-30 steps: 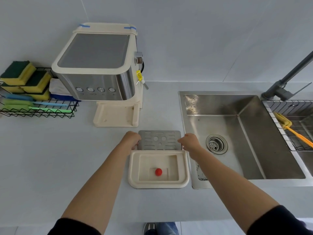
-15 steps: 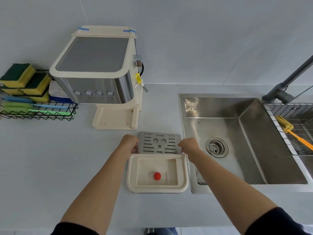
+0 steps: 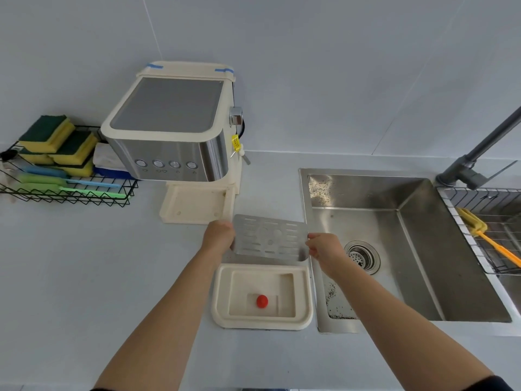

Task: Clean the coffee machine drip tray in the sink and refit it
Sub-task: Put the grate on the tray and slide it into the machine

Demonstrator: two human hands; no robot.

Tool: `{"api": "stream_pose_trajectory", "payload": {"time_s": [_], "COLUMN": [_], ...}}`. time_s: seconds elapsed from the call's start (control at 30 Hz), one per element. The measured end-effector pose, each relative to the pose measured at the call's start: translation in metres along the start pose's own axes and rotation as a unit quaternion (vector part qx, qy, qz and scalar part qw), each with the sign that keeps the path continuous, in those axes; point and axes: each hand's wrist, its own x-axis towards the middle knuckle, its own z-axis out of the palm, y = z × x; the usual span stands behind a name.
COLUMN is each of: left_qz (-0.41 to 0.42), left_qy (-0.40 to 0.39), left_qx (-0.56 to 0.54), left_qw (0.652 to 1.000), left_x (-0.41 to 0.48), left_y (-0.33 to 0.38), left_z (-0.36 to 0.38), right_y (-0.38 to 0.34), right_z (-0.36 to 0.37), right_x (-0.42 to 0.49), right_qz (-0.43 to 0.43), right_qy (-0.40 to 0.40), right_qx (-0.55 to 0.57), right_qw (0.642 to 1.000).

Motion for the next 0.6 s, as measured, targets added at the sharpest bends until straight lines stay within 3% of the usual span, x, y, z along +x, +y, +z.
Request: {"api": "stream_pose_trajectory", "payload": {"time_s": [0.27,0.6], "left_qz": [0.017,0.014], "left_qy": [0.022,0.012], "left_qx": [-0.003,0.026], "left_qw": [1.0,1.0], "left_x": [-0.025,-0.062], "left_y": [-0.03,-0.069], "left_z": [-0.008,-0.019], "right_y": [0.01,0.039], "right_z": [-0.004,0.003], "right_x": [-0.049,-0.095], "right_qz": [-0.045,-0.068], "right_qy": [-0.003,0.009], "right_qx": [0.03,-0.074], "right_qw": [0.999,0.995]}}
